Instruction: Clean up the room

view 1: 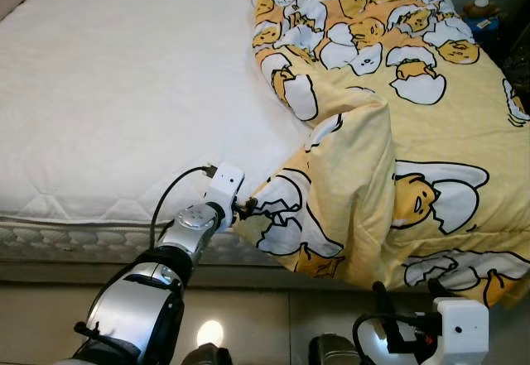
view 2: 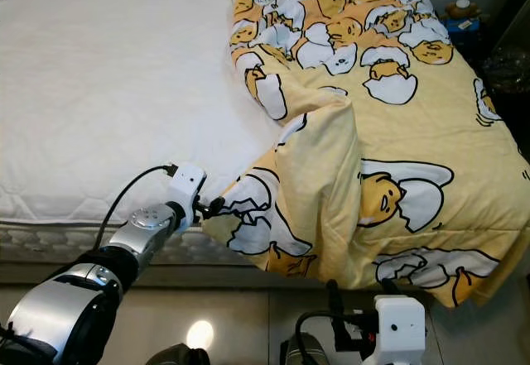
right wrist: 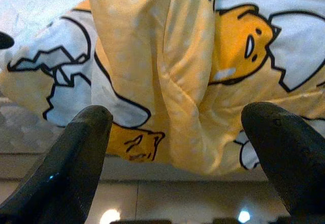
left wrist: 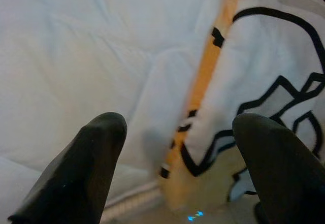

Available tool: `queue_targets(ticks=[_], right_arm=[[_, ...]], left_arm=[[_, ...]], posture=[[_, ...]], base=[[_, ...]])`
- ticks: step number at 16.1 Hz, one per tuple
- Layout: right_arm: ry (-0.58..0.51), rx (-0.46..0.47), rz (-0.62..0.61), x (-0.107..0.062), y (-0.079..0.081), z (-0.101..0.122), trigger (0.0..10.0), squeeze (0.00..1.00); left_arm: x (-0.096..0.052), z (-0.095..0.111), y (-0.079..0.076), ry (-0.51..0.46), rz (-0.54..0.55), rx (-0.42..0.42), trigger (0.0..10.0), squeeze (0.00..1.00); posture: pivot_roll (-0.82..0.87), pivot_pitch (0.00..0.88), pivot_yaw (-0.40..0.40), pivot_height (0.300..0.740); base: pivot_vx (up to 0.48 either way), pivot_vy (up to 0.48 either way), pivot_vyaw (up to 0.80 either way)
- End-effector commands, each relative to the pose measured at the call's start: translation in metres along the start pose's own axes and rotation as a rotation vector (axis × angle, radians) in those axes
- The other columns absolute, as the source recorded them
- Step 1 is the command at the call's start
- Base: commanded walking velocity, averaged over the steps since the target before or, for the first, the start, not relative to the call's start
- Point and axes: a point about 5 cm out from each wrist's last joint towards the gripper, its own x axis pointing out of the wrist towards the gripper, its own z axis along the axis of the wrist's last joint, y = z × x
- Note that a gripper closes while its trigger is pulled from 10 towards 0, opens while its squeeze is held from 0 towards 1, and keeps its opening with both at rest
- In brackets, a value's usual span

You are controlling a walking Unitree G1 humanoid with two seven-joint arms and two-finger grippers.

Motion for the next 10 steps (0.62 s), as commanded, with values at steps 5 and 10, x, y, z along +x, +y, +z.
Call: queue_targets(ticks=[5, 10], right_arm=[[0.068, 0.001, 0.188, -0.003, 0.021, -0.004, 10.0, 0.00], [0.093, 0.006, 0.223, -0.004, 0.025, -0.004, 10.0, 0.00]], left_arm=[[0.004, -0.001, -0.014, 0.028, -0.034, 0.020, 10.0, 0.00], [0.009, 0.006, -0.029, 0.025, -0.039, 0.089, 10.0, 0.00]], posture=[[-0.33, 0.166, 0.062, 0.714], [-0.35, 0.180, 0.062, 0.714]], base=[[0.000, 0.000, 0.00], [0.000, 0.000, 0.00]])
